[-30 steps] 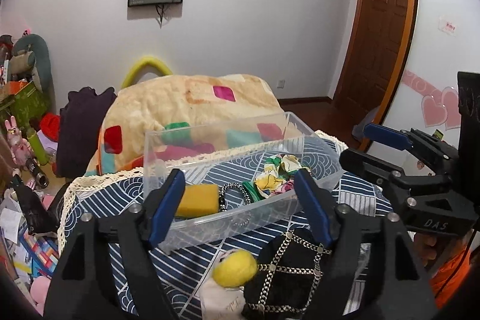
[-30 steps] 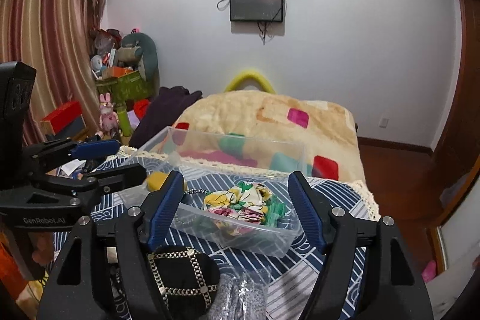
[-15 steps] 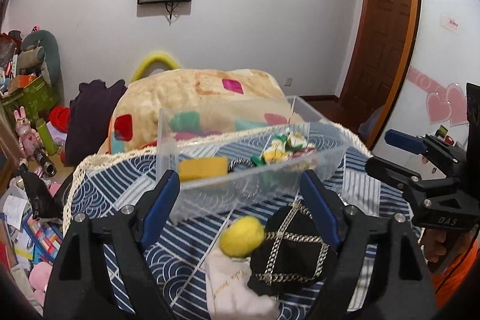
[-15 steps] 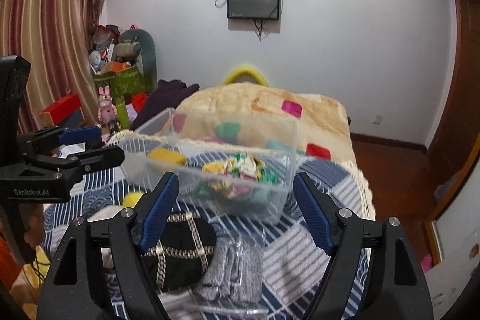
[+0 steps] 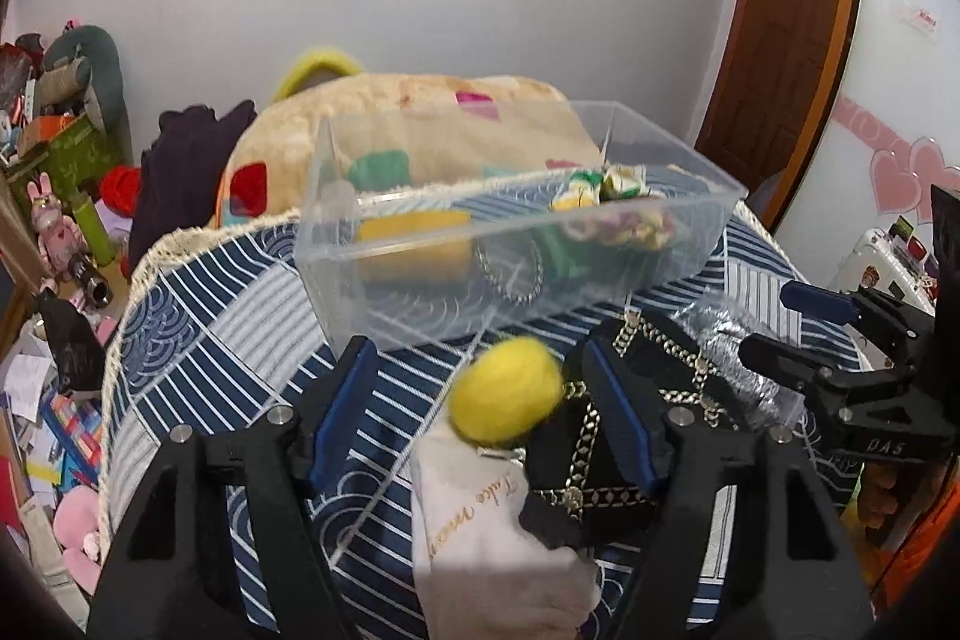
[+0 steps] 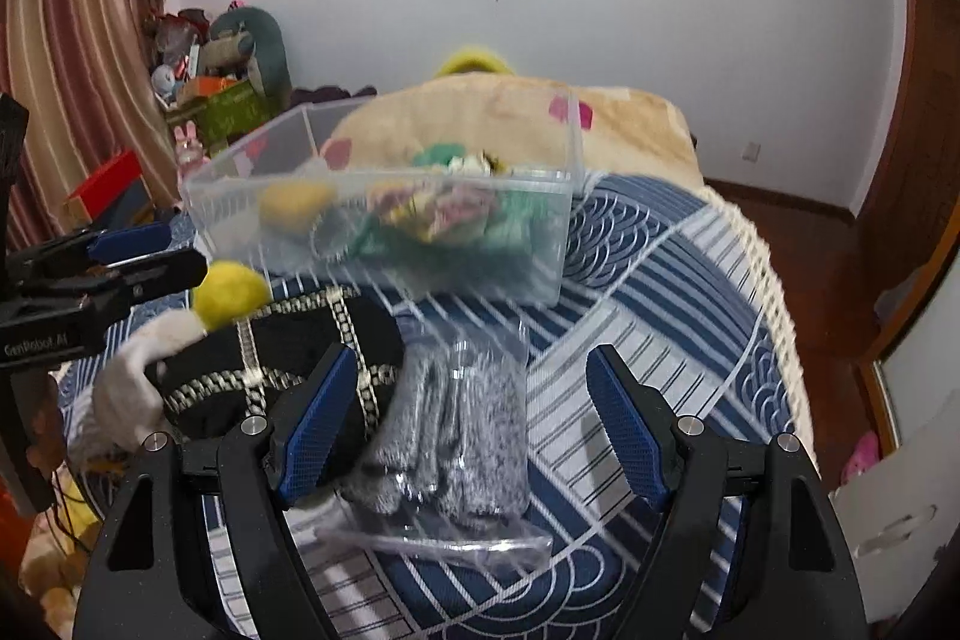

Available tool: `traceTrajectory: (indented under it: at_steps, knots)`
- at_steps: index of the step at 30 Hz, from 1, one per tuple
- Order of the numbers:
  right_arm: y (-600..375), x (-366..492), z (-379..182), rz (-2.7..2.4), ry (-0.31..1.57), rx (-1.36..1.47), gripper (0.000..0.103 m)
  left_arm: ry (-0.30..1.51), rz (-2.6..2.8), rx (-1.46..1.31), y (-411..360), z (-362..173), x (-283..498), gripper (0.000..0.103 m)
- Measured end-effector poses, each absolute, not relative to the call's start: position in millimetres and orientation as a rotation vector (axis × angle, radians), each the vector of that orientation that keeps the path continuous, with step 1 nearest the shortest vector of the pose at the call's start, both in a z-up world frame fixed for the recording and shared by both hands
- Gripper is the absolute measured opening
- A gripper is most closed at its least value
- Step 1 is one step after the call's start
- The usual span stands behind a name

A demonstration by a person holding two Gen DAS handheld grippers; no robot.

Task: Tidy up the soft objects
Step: 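Grasp the yellow-headed sock toy with the left gripper while the right grasps the foil bag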

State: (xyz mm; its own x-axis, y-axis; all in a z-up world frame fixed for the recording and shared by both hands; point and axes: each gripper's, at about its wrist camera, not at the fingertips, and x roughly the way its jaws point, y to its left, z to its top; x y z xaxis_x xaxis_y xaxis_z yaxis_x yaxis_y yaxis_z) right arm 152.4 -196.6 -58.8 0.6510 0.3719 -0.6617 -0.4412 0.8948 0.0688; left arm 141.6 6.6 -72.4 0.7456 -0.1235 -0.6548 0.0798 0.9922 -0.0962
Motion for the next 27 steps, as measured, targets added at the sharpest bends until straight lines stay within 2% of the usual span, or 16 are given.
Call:
traceTrajectory:
  at_steps: [6,9,13,19,22,27]
  knots:
    - [-198,148,-70,0.448,0.755,-0.130,0.076,0.739,-0.115,-0.056,4,-83,145,0.071]
    - [-202,148,-72,0.453,0.771,-0.113,0.076,0.747,-0.099,-0.051,5,-88,147,0.063]
    - [-203,145,-72,0.476,0.775,-0.113,0.075,0.757,-0.107,-0.064,7,-96,147,0.063]
    - [-203,143,-74,0.540,0.800,-0.089,0.051,0.770,-0.153,-0.065,4,-98,146,0.050]
    - [-199,141,-74,0.549,0.799,-0.094,0.044,0.782,-0.179,-0.059,0,-100,146,0.044]
    - [-195,141,-71,0.526,0.778,-0.109,0.033,0.786,-0.191,-0.071,0,-100,146,0.043]
